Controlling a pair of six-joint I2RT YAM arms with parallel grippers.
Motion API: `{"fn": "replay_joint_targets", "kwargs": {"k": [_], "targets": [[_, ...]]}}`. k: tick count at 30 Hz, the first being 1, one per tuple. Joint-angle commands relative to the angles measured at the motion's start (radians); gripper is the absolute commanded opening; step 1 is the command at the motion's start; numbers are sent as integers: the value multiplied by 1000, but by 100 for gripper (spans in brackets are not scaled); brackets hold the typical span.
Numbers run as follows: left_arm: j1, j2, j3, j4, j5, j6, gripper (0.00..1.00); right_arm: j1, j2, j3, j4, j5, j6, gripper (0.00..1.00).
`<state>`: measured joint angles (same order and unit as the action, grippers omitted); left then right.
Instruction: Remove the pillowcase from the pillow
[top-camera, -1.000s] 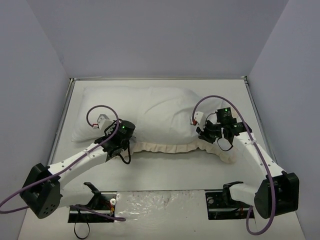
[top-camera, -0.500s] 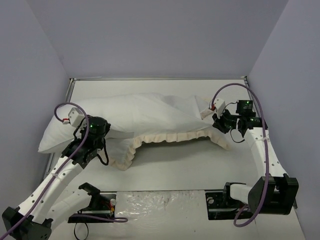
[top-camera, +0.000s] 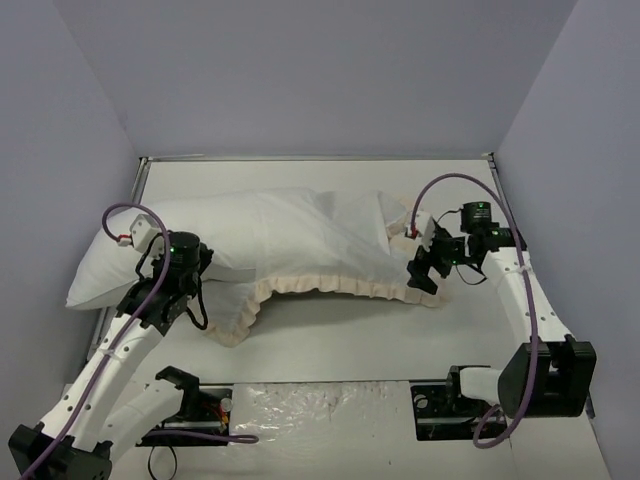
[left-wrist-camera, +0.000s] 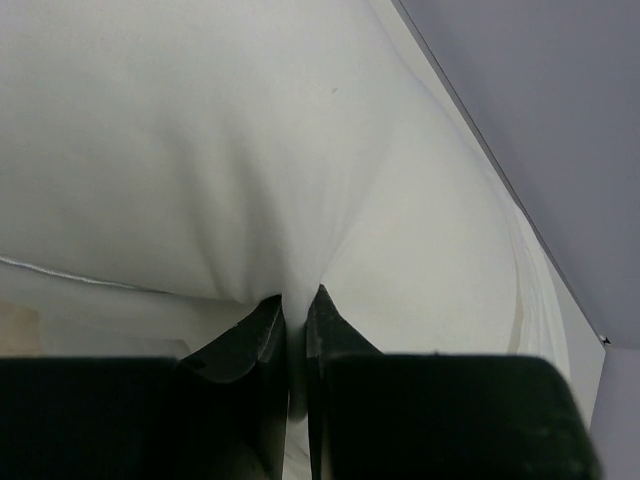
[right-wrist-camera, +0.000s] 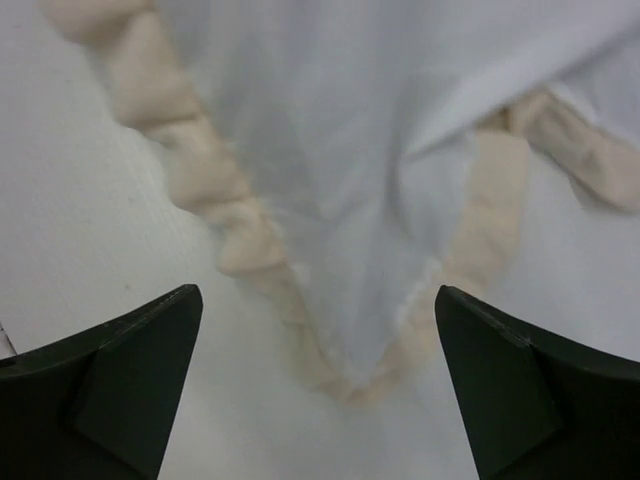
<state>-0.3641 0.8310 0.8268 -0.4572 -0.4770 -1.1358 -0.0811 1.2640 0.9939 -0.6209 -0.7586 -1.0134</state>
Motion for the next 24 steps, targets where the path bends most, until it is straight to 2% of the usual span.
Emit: {"fn": "replay_joint_targets", "kwargs": {"k": [1, 6, 13, 19, 24], "targets": [[2, 5, 37, 118, 48, -12, 2, 164, -74, 25, -105, -90, -80, 100], [4, 42, 87, 114, 63, -21, 2, 326, -68, 43, -39, -81, 11, 100], [2, 69, 115, 114, 81, -61, 2, 420, -38, -15, 226, 181, 99, 100], [2, 82, 132, 103, 98, -84, 2, 604, -2, -109, 460, 484, 183, 100], [2, 91, 161, 97, 100, -91, 2, 649, 21, -112, 464, 467, 174, 100]]}}
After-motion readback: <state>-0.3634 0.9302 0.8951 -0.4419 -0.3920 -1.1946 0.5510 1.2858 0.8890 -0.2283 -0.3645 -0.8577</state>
